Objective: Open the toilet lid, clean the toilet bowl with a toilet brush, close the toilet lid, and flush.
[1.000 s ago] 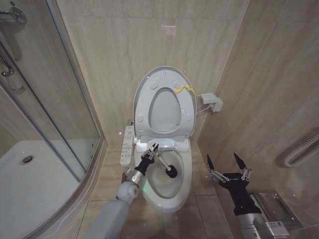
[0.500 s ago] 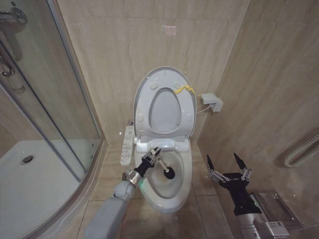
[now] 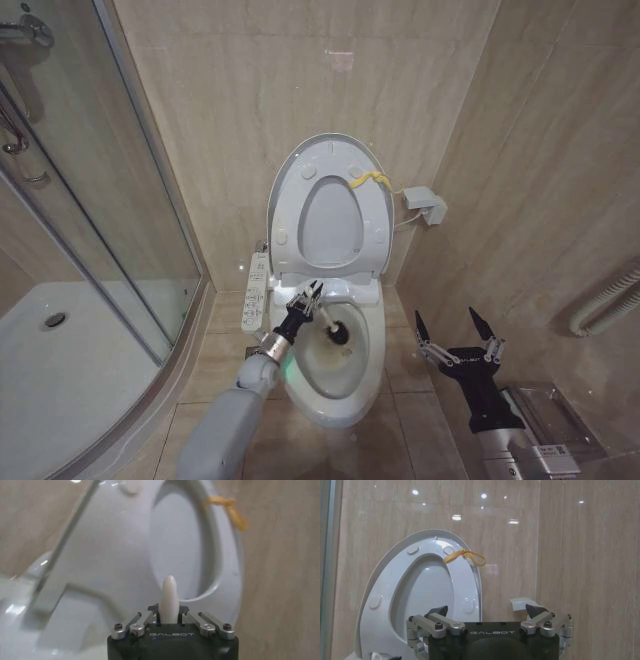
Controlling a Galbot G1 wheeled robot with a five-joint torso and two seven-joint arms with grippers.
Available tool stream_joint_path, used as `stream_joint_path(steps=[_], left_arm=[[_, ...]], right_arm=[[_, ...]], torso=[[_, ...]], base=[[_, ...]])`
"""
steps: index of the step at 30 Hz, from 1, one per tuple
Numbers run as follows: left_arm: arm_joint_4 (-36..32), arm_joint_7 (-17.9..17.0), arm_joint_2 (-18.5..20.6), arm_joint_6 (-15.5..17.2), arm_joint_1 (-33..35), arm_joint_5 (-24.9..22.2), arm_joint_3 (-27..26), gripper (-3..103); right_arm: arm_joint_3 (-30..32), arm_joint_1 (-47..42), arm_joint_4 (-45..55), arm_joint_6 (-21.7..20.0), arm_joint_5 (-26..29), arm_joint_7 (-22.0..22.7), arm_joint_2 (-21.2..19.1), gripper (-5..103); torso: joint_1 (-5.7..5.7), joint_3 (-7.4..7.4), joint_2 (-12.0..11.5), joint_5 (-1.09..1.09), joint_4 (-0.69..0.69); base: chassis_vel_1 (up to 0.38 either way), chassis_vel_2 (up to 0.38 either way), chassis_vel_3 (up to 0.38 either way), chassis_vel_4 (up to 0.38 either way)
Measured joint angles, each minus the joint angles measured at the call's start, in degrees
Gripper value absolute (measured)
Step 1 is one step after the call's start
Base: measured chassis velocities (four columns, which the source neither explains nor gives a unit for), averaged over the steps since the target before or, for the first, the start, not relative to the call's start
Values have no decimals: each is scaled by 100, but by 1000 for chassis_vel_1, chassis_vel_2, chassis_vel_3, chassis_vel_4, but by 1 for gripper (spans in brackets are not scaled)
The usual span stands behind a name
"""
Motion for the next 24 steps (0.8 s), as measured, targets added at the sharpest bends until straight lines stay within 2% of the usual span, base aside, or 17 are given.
stream_joint_path(steps=[3, 5, 6, 9, 10, 12, 13, 15, 18, 19, 22, 23, 24], left_arm=[[82, -30, 17, 75, 58, -35, 28, 23], [232, -1, 82, 58, 97, 350, 20, 23], [232, -1, 82, 58, 97, 350, 20, 23], [370, 119, 186, -86, 126, 1201, -62, 23], [370, 119, 186, -86, 126, 1201, -62, 23], [355, 163, 202, -198, 124, 1919, -175, 23], [325, 170, 199, -232, 107, 2113, -211, 23], [291, 154, 188, -245, 88, 2159, -211, 23], [157, -40, 73, -242, -31, 1744, -146, 23], [157, -40, 73, -242, -31, 1744, -146, 23], [76, -208, -16, -197, -103, 958, 51, 22], [76, -208, -16, -197, -103, 958, 51, 22], [82, -217, -29, -179, -112, 750, 118, 22]], right_arm=[[0, 0, 0, 0, 0, 0, 0, 100], [0, 0, 0, 0, 0, 0, 0, 100], [0, 0, 0, 0, 0, 0, 0, 100], [0, 0, 0, 0, 0, 0, 0, 100], [0, 0, 0, 0, 0, 0, 0, 100], [0, 0, 0, 0, 0, 0, 0, 100], [0, 0, 0, 0, 0, 0, 0, 100], [0, 0, 0, 0, 0, 0, 0, 100], [0, 0, 0, 0, 0, 0, 0, 100], [0, 0, 0, 0, 0, 0, 0, 100], [0, 0, 0, 0, 0, 0, 0, 100], [0, 0, 0, 0, 0, 0, 0, 100], [0, 0, 0, 0, 0, 0, 0, 100]], torso=[[0, 0, 0, -1, 2], [0, 0, 0, 0, 3], [0, 0, 0, 0, 3], [-1, -1, 1, 0, 5], [-1, -1, 1, 0, 5], [-1, -1, 1, -1, 4], [-1, -1, 1, -1, 2], [-1, 0, 0, -1, 0], [1, 1, -1, -1, 0], [1, 1, -1, -1, 0], [1, 1, -1, 0, -1], [1, 1, -1, 0, -1], [1, 1, -1, 1, 1]], base=[[0, 0, 0, 0], [0, 0, 0, 0], [0, 0, 0, 0], [0, 0, 0, 0], [0, 0, 0, 0], [0, 0, 0, 0], [0, 0, 0, 0], [0, 0, 0, 0], [0, 0, 0, 0], [0, 0, 0, 0], [0, 0, 0, 0], [0, 0, 0, 0], [0, 0, 0, 0]])
